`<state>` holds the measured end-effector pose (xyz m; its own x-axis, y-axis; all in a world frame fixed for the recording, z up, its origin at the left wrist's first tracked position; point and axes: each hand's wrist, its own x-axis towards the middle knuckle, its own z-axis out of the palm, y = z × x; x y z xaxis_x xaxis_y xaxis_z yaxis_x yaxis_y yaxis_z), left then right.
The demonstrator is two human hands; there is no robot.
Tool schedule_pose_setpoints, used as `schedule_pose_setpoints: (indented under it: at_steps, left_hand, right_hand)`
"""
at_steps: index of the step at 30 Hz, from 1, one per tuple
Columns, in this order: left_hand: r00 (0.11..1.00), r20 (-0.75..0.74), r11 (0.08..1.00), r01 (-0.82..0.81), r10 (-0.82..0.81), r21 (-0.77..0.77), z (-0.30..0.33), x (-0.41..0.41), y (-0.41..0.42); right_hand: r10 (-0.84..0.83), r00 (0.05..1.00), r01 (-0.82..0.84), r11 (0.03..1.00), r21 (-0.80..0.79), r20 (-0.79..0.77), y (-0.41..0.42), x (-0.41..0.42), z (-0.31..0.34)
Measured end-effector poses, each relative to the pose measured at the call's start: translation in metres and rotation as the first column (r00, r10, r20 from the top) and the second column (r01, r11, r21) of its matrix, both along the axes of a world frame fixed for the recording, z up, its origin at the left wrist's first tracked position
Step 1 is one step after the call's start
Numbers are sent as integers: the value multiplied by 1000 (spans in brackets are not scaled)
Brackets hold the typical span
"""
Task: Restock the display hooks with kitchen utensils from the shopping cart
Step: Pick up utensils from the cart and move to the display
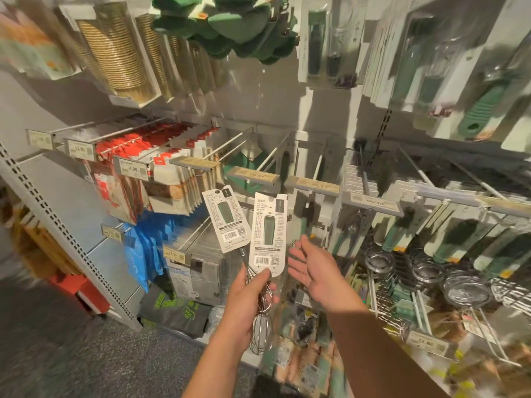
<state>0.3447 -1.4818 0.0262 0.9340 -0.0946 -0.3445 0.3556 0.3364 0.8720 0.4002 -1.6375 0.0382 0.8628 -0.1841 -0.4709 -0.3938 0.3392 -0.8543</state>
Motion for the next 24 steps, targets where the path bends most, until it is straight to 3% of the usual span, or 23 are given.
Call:
schedule_pose_setpoints:
  at_steps: [6, 18, 20, 24]
  left_hand:
    - [998, 11, 997, 67, -67, 30, 4, -7, -3]
    - [986, 48, 985, 159, -162, 70, 9, -17, -1]
    - [988, 53, 988, 144, -147, 62, 10, -18, 0]
    - [994, 13, 994, 113, -113, -7, 12, -19, 4]
  right_hand:
    - [134, 970, -124, 990, -60, 203, 18, -20, 32]
    - [67, 943, -3, 981, -192, 326, 27, -35, 30]
    - [83, 945, -36, 988, -152, 317, 28, -35, 28]
    - [86, 967, -111, 990, 91, 241, 30, -35, 30]
